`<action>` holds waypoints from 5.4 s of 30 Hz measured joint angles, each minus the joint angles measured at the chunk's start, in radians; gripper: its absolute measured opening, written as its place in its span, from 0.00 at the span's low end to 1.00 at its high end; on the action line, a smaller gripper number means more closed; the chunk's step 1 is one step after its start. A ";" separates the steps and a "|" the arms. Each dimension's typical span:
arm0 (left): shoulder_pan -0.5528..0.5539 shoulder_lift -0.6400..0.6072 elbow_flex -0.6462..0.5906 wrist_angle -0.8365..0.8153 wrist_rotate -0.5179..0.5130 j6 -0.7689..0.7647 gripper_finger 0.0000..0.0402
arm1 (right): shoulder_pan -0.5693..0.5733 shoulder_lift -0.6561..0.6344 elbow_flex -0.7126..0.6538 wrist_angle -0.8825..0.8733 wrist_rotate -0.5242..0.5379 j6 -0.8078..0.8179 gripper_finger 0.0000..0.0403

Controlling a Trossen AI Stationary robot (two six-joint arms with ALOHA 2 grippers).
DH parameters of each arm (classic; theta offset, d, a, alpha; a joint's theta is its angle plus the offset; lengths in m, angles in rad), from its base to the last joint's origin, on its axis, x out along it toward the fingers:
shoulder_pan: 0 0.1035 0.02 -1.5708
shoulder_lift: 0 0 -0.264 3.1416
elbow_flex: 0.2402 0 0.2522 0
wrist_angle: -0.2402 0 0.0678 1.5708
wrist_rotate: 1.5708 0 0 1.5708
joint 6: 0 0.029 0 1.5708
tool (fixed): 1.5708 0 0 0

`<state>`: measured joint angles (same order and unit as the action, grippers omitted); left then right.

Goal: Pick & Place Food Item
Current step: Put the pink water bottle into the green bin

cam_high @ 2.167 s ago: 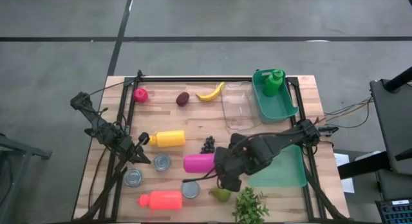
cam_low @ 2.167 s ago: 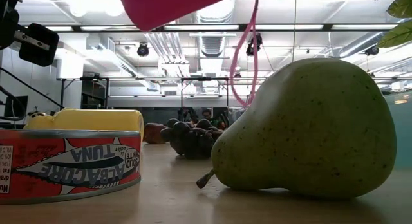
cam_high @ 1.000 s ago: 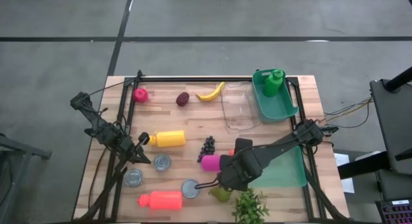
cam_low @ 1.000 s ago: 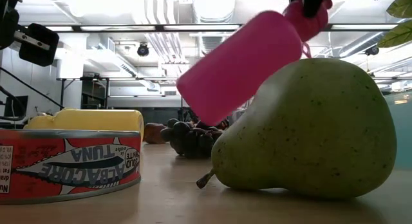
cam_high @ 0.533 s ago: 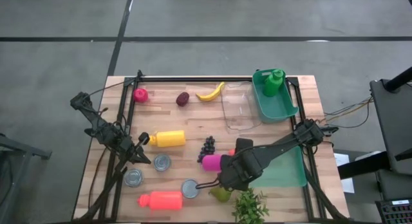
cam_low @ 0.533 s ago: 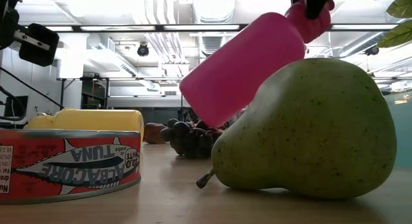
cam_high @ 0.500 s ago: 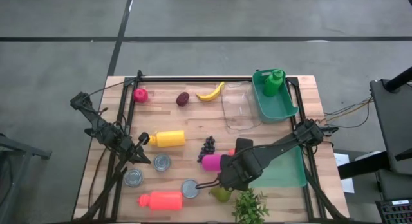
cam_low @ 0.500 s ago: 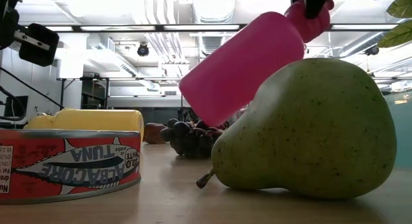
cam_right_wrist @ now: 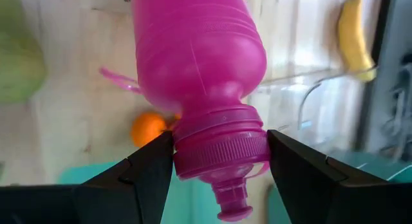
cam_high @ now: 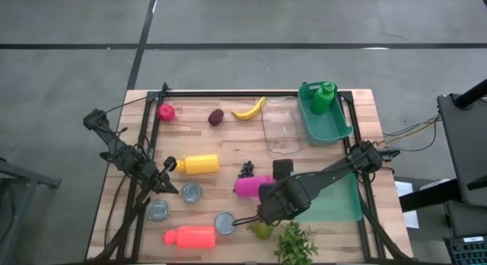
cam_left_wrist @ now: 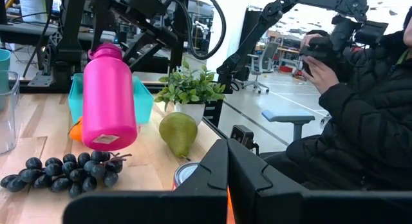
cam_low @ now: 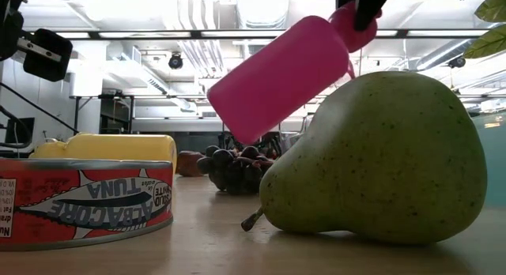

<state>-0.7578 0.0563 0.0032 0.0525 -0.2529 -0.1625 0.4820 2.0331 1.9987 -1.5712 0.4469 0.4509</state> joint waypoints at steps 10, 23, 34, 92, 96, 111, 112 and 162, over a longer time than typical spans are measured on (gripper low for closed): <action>0.000 0.000 0.000 0.000 0.000 0.000 0.00 | -0.001 0.000 -0.008 0.000 0.253 -0.427 0.57; 0.000 0.000 0.000 0.000 0.000 0.000 0.00 | -0.002 0.000 -0.008 0.005 0.367 -0.942 0.57; 0.000 0.000 0.000 0.000 0.000 0.000 0.00 | -0.002 0.000 -0.042 0.015 0.367 -1.205 0.57; 0.000 0.000 0.000 0.000 0.000 0.000 0.00 | -0.071 -0.065 -0.090 0.000 0.356 -1.420 0.57; 0.000 0.000 0.000 0.000 0.000 0.000 0.00 | -0.070 -0.056 -0.091 0.000 0.313 -1.403 0.57; 0.000 0.000 0.000 0.000 0.000 0.000 0.00 | -0.071 0.005 -0.097 0.000 0.258 -1.399 0.57; 0.000 0.000 0.000 0.000 0.000 0.000 0.00 | -0.071 0.006 -0.097 0.002 0.252 -1.398 0.57; 0.000 0.000 0.000 0.000 0.000 0.000 0.00 | -0.082 0.009 -0.176 0.013 0.236 -1.347 0.72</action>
<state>-0.7578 0.0563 0.0032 0.0525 -0.2527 -0.1627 0.4003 2.0421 1.8229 -1.5578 0.6832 -0.8958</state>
